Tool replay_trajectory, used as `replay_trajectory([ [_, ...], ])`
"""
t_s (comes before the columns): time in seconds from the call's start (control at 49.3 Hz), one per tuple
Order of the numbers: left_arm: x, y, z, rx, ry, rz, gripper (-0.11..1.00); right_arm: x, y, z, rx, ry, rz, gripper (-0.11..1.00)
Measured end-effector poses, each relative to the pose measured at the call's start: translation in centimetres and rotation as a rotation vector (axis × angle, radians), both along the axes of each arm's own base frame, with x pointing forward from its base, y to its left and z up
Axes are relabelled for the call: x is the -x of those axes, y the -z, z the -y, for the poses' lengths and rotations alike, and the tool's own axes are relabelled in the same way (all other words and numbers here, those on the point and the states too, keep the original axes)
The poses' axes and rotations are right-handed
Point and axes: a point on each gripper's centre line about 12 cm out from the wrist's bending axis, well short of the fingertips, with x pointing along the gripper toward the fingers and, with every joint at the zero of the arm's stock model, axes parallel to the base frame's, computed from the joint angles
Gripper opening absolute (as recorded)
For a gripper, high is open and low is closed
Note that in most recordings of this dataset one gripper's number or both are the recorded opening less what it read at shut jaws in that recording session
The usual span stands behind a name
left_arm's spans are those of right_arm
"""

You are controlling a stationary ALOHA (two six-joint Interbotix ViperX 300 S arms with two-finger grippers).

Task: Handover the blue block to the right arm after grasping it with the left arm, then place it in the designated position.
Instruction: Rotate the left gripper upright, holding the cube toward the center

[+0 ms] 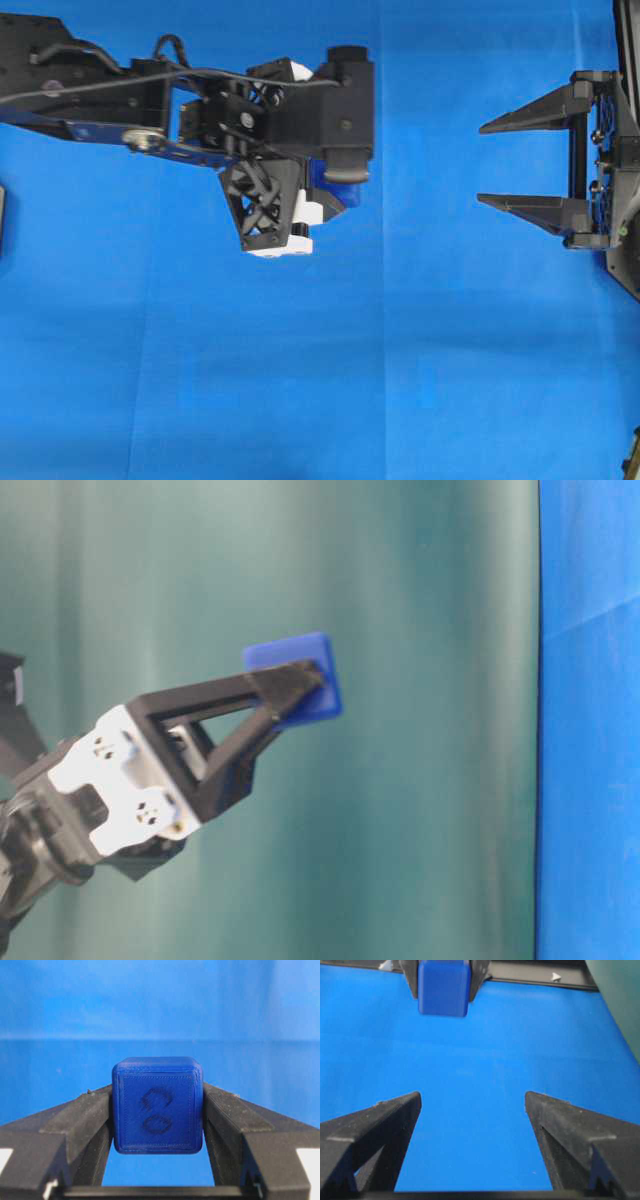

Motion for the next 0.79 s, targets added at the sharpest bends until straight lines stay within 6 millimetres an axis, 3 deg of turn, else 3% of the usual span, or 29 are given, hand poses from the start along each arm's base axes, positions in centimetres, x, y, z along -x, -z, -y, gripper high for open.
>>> replay_trajectory([
  [0.527, 4.6, -1.0, 0.1, -0.013, 0.015, 0.475, 0.46, -0.1, -0.4, 0.0, 0.001, 0.001, 0.020, 0.93],
  [0.791, 6.3, 0.2, 0.2, -0.015, 0.019, 0.659, 0.46, -0.2, -0.9, 0.0, 0.006, 0.000, 0.037, 0.93],
])
